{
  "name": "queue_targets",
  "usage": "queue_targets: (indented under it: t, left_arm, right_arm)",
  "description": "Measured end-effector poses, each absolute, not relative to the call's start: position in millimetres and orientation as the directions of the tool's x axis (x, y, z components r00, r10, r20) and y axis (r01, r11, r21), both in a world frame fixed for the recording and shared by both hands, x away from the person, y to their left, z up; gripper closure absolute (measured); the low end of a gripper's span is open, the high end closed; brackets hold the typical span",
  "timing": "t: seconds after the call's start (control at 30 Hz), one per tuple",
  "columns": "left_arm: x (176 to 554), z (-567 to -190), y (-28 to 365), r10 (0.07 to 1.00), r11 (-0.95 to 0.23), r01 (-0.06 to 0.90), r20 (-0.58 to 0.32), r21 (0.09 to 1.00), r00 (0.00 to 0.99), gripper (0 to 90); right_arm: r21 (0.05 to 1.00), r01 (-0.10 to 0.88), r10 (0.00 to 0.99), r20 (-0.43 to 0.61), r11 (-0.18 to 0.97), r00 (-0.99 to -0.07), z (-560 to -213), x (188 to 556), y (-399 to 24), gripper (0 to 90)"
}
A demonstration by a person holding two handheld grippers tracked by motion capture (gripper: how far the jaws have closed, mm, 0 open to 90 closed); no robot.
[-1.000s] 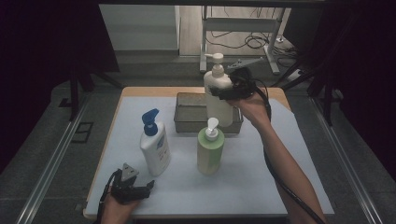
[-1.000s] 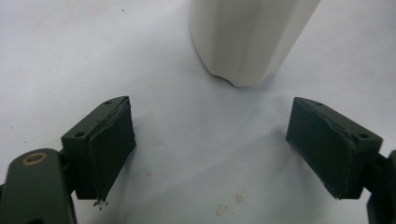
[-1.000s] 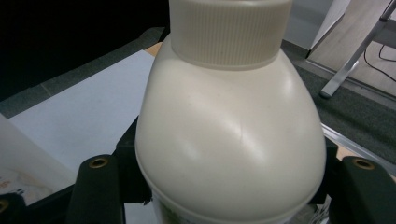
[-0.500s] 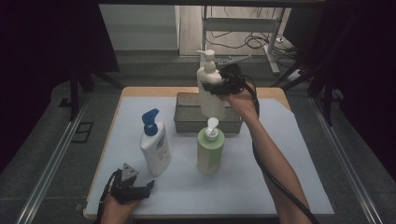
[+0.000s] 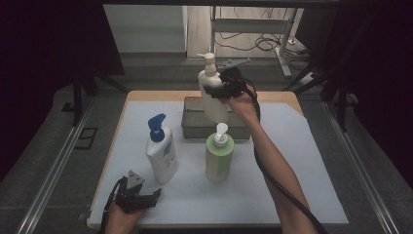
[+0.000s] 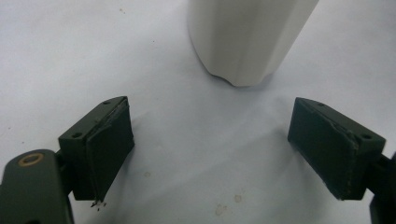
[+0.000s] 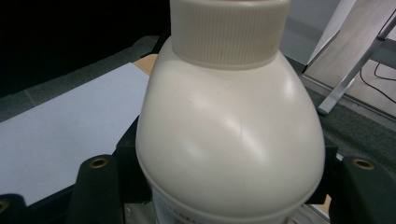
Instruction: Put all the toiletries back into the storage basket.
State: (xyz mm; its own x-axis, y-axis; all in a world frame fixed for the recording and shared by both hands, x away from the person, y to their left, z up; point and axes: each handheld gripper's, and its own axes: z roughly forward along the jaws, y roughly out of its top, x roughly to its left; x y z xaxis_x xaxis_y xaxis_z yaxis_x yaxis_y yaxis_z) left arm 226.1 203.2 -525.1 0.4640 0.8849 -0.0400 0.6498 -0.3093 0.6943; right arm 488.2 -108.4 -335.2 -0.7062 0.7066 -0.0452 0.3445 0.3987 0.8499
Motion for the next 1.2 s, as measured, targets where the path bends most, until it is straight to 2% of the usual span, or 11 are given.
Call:
queue_targets:
  t: [0.4, 0.6, 1.2]
  left_arm:
    - [226, -525, 203, 0.884, -0.313, 0.649, -0.037, 0.693, 0.466, 13.4]
    - [226, -525, 203, 0.884, -0.313, 0.649, -0.037, 0.693, 0.465, 13.3]
    - [226, -525, 203, 0.884, -0.313, 0.649, -0.037, 0.693, 0.465, 13.3]
  right_arm:
    - [0.839, 0.343, 0.698, -0.06, 0.422, -0.714, -357, 492, -103, 36.2]
    - [0.836, 0.366, 0.698, -0.028, 0.409, -0.716, -366, 492, -104, 36.2]
    - [0.811, 0.391, 0.693, -0.024, 0.435, -0.721, -379, 486, -107, 36.1]
